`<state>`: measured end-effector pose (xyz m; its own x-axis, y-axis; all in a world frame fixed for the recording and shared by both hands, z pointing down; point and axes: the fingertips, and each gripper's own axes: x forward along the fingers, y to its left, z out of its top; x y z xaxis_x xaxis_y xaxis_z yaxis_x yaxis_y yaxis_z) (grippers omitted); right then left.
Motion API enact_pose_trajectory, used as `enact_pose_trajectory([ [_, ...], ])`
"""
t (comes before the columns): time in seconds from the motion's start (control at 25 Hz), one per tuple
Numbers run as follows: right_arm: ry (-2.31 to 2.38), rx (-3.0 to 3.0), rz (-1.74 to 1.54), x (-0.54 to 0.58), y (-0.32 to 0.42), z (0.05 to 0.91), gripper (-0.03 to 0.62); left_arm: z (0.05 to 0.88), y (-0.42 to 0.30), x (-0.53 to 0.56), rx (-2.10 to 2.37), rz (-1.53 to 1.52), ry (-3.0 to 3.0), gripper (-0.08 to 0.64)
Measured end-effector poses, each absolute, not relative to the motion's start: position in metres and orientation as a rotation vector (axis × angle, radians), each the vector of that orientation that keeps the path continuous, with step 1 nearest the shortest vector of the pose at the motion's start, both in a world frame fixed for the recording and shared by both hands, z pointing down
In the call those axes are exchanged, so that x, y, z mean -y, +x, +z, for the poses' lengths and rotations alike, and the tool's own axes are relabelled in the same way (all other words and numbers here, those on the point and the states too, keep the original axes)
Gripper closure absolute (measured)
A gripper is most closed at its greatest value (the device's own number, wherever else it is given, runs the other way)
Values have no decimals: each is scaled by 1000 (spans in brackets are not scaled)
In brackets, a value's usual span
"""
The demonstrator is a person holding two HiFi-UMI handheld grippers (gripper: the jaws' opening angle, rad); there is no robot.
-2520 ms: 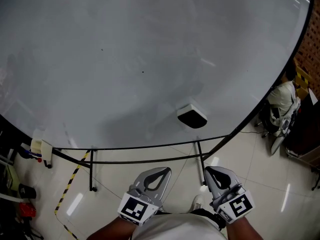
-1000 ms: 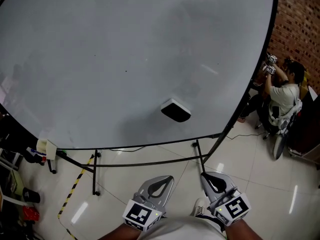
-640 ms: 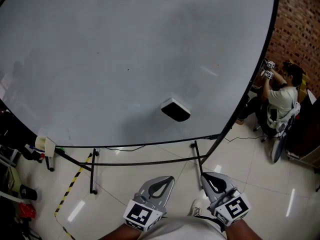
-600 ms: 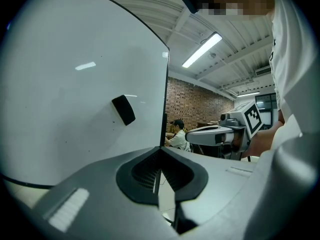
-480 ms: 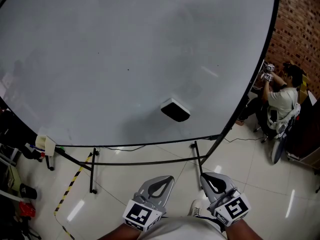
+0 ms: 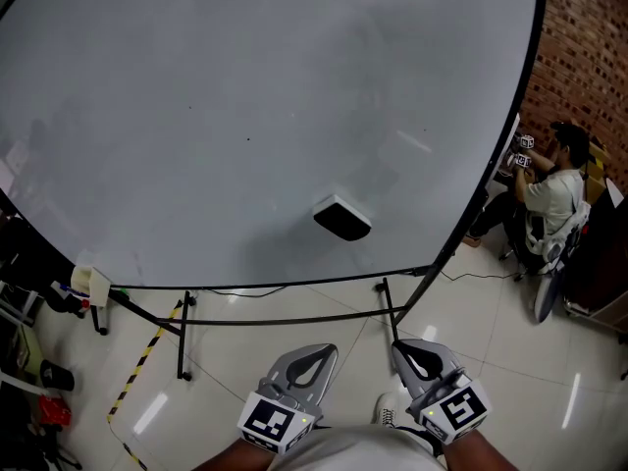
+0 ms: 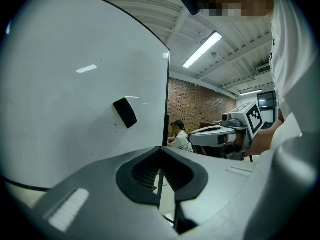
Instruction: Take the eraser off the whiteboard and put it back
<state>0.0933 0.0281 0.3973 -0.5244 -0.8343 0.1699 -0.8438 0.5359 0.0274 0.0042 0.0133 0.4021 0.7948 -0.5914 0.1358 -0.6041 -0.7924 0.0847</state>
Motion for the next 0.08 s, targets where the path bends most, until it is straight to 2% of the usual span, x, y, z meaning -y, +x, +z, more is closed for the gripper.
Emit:
enact_pose_trajectory([
  [0.08, 1436, 2605, 85, -26, 95, 397, 591, 400, 6, -11, 955, 158, 2869, 543],
])
